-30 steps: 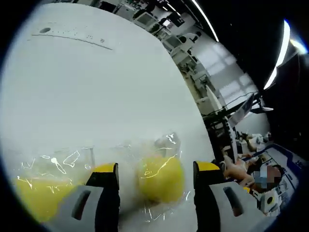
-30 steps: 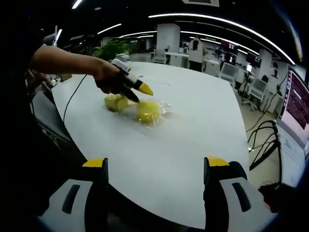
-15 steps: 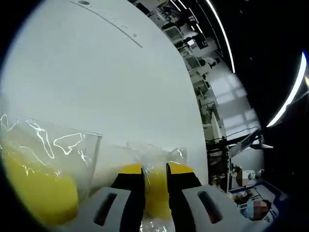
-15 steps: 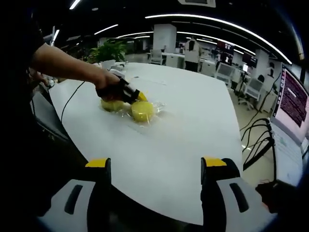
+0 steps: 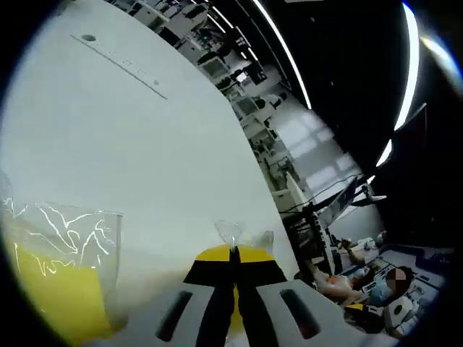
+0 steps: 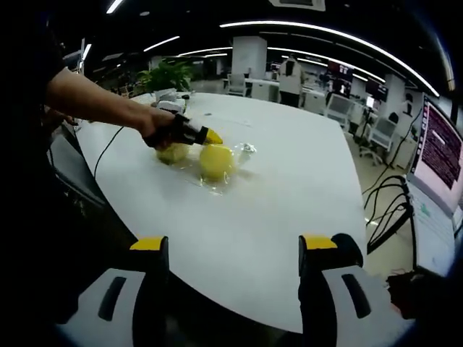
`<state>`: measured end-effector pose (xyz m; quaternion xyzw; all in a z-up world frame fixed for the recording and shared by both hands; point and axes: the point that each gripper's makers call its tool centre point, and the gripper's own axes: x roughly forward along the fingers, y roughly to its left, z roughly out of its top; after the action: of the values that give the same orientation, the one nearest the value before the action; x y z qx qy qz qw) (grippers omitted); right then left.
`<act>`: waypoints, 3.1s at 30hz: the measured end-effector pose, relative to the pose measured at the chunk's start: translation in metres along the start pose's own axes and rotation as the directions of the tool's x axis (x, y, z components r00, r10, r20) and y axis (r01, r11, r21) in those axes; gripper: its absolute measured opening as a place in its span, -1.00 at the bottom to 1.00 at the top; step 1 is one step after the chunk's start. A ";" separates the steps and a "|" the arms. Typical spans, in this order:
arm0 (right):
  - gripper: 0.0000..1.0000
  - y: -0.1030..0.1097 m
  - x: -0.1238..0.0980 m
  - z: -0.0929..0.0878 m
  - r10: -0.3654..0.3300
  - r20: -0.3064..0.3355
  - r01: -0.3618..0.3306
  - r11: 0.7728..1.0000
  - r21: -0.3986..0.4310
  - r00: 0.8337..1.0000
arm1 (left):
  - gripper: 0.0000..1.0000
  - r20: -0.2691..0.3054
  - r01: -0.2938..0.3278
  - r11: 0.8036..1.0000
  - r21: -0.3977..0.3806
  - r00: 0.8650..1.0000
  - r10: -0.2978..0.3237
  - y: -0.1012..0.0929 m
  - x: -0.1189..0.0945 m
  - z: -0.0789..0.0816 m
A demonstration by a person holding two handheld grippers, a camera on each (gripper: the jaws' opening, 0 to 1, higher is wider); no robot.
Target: Compare the silicone blocks by pressing each to a similar depth, holding the contact briefly, and releasing to observe deformation and rebound differences across the visible hardness samples.
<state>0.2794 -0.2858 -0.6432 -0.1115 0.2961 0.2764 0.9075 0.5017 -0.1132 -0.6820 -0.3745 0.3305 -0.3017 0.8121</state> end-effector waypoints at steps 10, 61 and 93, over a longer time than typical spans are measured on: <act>0.32 0.025 0.008 0.013 0.066 0.042 -0.065 0.998 -0.021 0.997 | -1.00 -0.024 0.140 0.980 0.143 0.990 -0.138 -0.059 -0.033 0.002; 0.37 0.104 0.034 0.108 0.323 0.251 -0.314 0.946 -0.077 0.912 | -1.00 -0.086 0.428 0.759 0.490 0.891 -0.447 -0.205 -0.207 0.028; -0.26 0.163 0.062 0.235 0.601 0.445 -0.587 0.787 -0.188 0.663 | -1.00 -0.051 0.427 0.798 0.426 0.892 -0.450 -0.204 -0.219 0.023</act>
<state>0.3401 -0.0393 -0.4989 0.0510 0.0764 0.5797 0.8097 0.3388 -0.0520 -0.4378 -0.2618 0.1395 -0.5361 0.7903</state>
